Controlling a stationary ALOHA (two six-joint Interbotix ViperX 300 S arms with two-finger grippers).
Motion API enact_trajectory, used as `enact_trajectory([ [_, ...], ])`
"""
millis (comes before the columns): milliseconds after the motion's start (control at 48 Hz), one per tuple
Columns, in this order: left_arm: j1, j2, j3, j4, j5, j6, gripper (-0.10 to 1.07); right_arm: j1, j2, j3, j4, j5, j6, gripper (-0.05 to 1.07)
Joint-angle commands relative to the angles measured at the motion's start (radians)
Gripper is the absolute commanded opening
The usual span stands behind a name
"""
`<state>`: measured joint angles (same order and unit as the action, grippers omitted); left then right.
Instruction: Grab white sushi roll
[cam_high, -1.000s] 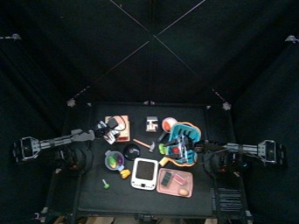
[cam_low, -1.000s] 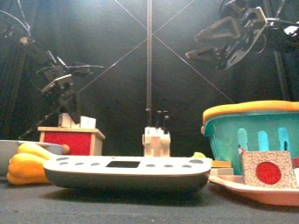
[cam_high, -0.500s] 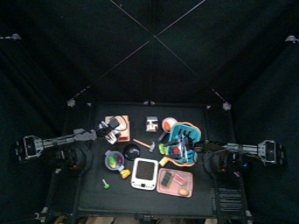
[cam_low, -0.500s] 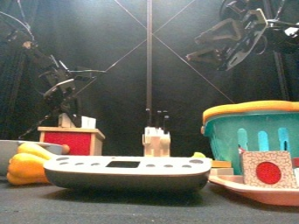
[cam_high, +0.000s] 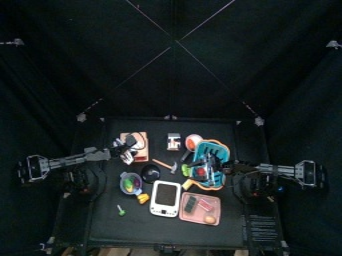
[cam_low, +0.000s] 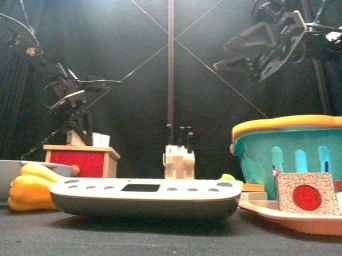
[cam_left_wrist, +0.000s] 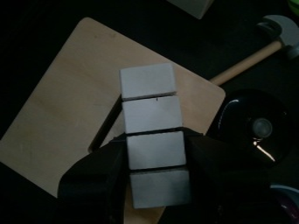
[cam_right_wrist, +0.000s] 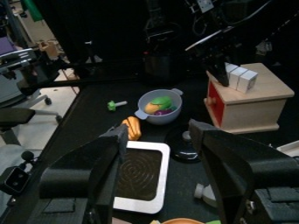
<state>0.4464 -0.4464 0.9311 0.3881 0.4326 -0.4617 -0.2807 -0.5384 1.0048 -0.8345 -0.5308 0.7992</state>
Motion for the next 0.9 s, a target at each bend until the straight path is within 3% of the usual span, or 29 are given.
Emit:
enact_trajectory([
  [0, -0.003, -0.017, -0.025, -0.002, -0.003, 0.000, 0.54, -0.005, -0.011, -0.009, 0.005, -0.008, 0.000, 0.91],
  [375, -0.028, -0.077, -0.021, -0.041, -0.003, 0.000, 0.54, -0.005, -0.009, -0.008, 0.006, -0.008, 0.002, 0.91],
  [875, -0.055, -0.078, -0.040, -0.149, -0.003, 0.000, 0.53, -0.005, -0.011, -0.008, 0.006, -0.008, 0.002, 0.91],
])
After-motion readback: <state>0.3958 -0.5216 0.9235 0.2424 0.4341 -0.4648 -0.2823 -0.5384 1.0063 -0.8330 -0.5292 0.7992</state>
